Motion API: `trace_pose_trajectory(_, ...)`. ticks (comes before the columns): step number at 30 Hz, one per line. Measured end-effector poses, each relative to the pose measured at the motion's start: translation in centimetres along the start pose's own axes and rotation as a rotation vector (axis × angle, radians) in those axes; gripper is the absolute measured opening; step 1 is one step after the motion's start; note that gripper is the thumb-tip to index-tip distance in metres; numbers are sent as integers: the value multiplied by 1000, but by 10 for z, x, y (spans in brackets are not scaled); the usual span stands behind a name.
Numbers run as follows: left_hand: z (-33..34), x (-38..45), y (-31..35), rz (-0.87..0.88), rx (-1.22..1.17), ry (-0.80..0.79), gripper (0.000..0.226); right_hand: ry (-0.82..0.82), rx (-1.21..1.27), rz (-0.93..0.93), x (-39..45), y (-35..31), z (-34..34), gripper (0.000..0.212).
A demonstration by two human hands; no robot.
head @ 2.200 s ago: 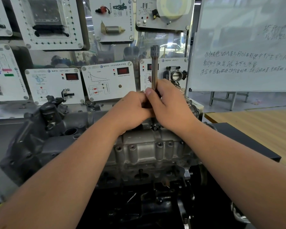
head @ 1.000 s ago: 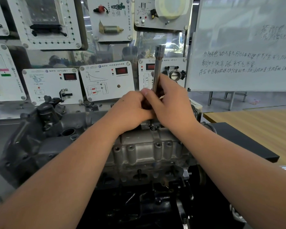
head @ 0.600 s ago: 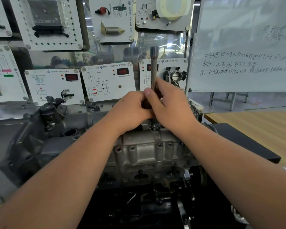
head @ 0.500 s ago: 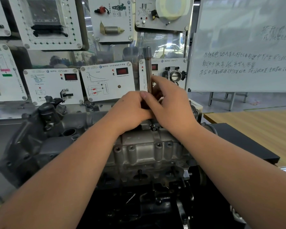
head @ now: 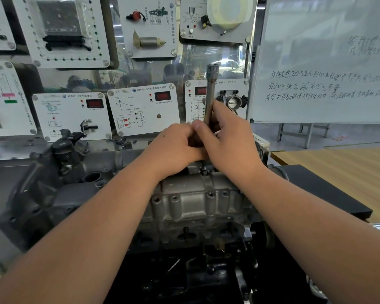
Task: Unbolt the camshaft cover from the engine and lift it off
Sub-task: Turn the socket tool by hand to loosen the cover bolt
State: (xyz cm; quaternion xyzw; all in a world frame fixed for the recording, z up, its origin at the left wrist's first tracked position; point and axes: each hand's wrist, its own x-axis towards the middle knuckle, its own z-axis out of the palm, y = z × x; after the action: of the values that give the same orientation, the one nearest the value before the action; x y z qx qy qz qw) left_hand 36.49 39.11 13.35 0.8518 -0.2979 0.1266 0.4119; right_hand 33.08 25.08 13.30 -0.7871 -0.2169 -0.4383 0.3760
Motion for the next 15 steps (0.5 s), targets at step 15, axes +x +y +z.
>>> trace_pose_trajectory(15, -1, 1, -3, 18, 33, 23, 8, -23, -83, -30, -1, -1, 2, 20)
